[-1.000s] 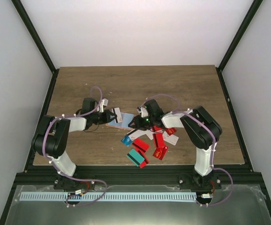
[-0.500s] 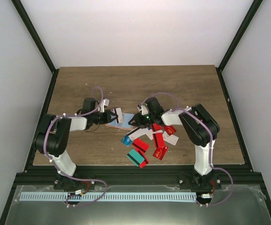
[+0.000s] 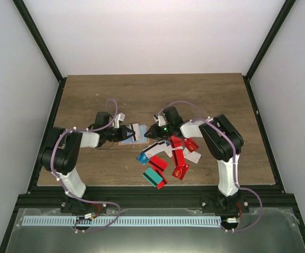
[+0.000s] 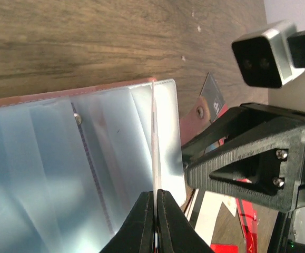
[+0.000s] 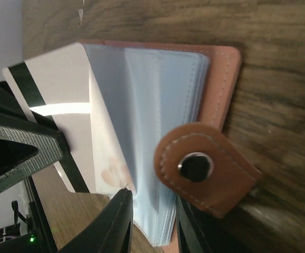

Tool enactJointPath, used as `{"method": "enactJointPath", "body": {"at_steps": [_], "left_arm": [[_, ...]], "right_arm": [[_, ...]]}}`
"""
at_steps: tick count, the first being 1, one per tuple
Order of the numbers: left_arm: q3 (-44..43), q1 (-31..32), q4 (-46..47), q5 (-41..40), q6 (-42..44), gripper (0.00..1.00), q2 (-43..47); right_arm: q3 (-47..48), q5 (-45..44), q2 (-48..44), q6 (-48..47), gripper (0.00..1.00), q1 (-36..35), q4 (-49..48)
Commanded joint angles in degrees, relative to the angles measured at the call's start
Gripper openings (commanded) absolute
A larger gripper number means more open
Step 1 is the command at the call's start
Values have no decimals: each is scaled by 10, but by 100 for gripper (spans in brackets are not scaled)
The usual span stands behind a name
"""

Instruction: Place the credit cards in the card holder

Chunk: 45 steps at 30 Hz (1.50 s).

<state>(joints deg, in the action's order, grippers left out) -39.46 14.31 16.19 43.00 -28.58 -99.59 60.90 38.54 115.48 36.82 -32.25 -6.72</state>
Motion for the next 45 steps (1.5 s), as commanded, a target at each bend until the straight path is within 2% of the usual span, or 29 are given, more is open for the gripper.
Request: {"method": "enactJointPath", "body": {"at_steps": [1,8,20,29,45], "left_arm": [[21,2,12,7,-10,4,2],[23,2,6,-8,-9,4,-4],[1,0,-60,-54,-33,4,-14],[-14,0,-116,-57,-53,4,-23],[-98,0,-245,-27,0,4,-94]], "right_arm": [[24,-48,27,-30,26,8,32],[36,-59,33,-48,25,8,51],[37,-54,35,-51,23,8,55],[38,-48,37,-54,22,8,59],[50,-40,42,-63,21,8,58]]}}
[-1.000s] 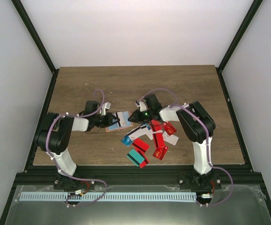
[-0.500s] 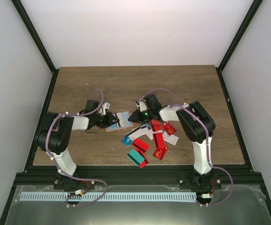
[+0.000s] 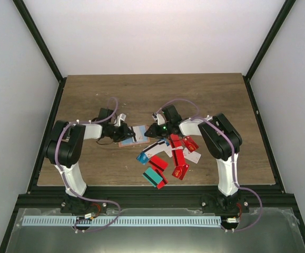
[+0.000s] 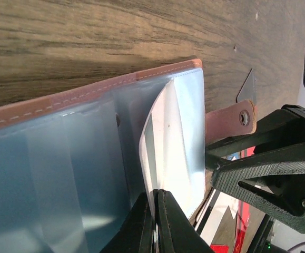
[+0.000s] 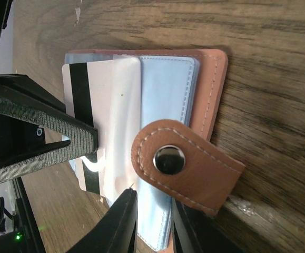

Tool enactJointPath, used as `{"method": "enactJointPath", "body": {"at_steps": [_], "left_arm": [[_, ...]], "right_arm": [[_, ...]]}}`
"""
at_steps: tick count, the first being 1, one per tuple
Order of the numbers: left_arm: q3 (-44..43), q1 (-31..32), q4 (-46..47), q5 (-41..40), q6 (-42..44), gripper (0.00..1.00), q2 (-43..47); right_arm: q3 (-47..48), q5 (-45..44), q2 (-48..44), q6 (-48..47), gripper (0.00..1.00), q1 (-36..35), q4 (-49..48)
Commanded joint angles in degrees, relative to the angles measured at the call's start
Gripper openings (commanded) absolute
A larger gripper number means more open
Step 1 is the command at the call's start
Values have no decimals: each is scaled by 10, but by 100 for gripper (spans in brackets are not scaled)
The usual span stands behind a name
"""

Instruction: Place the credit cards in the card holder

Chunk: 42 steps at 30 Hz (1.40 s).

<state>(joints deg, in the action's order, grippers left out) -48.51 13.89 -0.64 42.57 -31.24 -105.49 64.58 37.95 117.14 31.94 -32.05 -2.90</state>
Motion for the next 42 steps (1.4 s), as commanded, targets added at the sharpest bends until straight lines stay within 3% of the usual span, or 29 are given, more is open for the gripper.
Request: {"method": "enactJointPath", "body": {"at_steps": [1,24,42], "left_arm": [[-13,4,-88,-23,30,4,-38],[-109,-7,-286,-79,129,4,-52],[-117,5,-262,-39,115,4,-87]], "right_arm": [[14,-34,26,-14,19,6,21],[26,-45,35,-26,13,6,31],[26,-29,35,-26,12,6,21]]}}
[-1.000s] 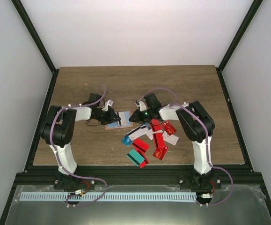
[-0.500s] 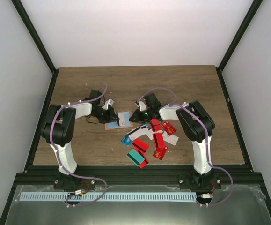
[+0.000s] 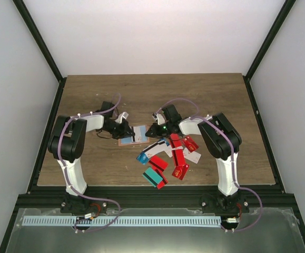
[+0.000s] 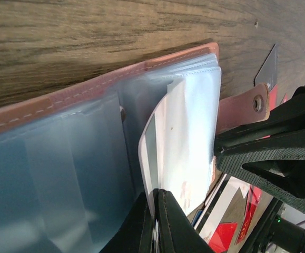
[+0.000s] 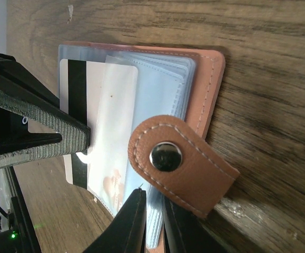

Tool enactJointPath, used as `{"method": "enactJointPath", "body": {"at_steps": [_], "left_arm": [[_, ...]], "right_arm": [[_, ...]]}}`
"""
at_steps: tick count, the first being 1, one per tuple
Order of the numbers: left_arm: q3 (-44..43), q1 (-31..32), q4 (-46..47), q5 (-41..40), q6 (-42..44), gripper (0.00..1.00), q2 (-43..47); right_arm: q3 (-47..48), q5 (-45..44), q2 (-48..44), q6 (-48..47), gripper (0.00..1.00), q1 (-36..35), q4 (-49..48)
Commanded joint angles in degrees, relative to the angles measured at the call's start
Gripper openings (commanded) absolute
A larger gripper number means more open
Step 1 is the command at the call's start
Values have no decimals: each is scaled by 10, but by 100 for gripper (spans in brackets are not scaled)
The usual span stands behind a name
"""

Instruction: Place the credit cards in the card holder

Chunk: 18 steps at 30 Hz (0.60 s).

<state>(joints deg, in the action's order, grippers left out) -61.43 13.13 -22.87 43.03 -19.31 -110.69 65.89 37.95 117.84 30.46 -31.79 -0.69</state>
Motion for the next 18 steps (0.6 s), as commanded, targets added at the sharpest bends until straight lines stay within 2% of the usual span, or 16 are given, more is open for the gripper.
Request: {"method": "enactJointPath", "body": {"at_steps": [1,18], "left_arm": [[11,13,-35,-39,-7,4,-36],[-30,42,-32,-16,-6,4,-80]], "right_arm": [[13,-28,28,-11,12,3,-3],[11,-18,30,-9,10,4,-9]]}}
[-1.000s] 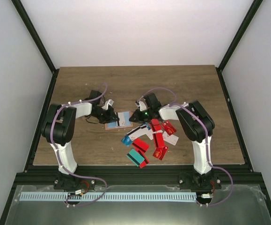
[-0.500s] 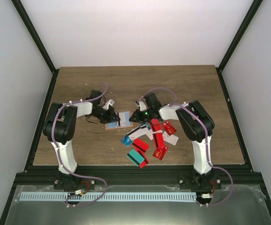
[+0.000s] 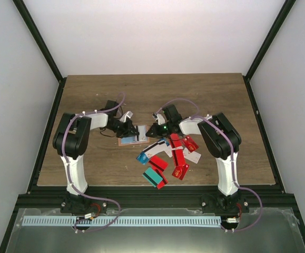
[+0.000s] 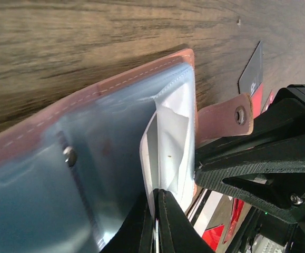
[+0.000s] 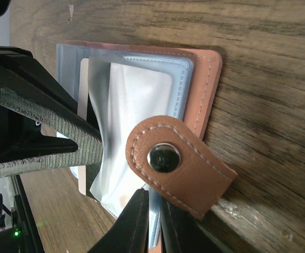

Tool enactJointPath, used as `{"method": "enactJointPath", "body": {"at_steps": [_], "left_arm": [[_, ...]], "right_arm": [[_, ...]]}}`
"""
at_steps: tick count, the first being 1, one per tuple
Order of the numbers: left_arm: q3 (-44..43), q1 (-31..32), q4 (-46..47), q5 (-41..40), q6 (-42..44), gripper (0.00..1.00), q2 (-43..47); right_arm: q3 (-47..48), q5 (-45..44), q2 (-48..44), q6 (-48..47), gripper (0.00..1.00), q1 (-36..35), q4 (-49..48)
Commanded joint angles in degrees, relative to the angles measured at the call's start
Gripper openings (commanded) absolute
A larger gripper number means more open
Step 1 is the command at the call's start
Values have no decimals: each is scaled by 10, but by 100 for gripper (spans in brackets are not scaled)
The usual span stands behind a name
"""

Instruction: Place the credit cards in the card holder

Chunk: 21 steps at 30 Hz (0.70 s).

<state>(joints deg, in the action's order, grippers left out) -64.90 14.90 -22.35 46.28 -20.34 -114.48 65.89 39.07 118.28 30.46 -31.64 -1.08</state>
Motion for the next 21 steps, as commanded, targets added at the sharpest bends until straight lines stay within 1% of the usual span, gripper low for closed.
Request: {"method": "enactJointPath", "body": {"at_steps": [1,12,15,19,21], "left_arm": [[4,26,-36,-48,3,4,-44],[7,30,-19,-53,-16,5,-31],[10,30,-27,-63,-15,10,-12],[11,30,-41,-82,-12,20,13],[10,30,-52,-93,-9,23,21]], "right_arm": [[11,-29,26,-9,10,2,-5],[9,-26,24,-8,10,2,-5],[6,-28,16,-8,10,2,-4],[2,-33,6,-9,11,2,-2],[3,-36,5,-9,11,2,-1]]}}
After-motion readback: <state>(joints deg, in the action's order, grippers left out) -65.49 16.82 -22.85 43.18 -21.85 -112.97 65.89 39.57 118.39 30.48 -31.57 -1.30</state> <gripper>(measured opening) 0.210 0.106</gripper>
